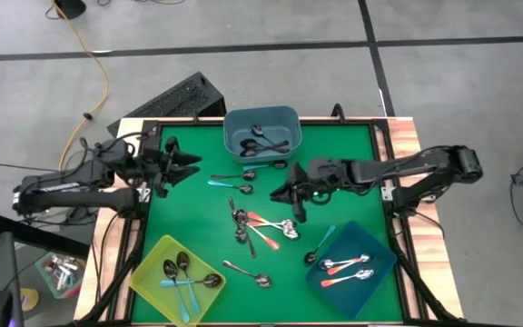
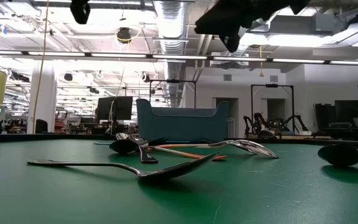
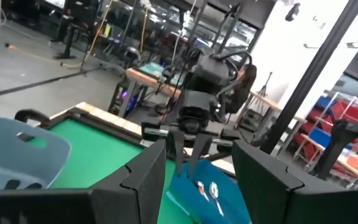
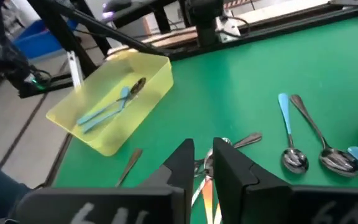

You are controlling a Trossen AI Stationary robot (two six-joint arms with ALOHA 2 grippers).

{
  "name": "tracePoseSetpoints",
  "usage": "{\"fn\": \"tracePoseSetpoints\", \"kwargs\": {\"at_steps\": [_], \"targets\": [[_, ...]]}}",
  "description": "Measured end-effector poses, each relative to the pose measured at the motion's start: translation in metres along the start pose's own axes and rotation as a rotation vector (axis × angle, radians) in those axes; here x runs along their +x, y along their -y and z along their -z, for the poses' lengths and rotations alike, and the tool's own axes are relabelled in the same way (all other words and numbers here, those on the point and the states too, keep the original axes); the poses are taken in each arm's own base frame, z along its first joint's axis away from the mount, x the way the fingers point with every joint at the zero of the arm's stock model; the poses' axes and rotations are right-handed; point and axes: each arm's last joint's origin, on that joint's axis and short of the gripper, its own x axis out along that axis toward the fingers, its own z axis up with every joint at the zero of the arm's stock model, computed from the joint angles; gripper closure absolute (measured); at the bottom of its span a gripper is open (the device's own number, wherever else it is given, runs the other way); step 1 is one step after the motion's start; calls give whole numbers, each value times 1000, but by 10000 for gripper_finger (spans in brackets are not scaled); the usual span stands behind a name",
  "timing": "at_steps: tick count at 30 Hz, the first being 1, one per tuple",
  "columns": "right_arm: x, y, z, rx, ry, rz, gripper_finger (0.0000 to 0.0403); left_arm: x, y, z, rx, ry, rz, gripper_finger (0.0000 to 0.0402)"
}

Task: Sort silverware by color (type)
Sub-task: Put the orange spoon into the blue bin

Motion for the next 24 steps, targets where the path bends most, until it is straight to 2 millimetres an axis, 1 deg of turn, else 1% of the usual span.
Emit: {"fn": "tracePoseSetpoints", "kwargs": {"at_steps": [6,9,13,15,17,20,24], "targets": [[23,-5,11,-8,-107,44,282,-14,0,1,21,-7,-48,232],[32,-8,17,-19,-176,49,258,-19,0,2,32,0,-82,232],[47,-12,29,-59,-284,53,233,-23,-2,6,64,-40,-121,232],[56,-15,32,-88,-312,47,228,-25,-3,8,78,-60,-128,232],[62,-17,41,-105,-363,47,226,-25,-3,8,85,-65,-135,232],[75,-20,50,-107,-396,44,226,-25,-4,9,84,-73,-138,232],[86,-23,64,-108,-435,75,227,-25,-4,11,93,-91,-144,232]]}}
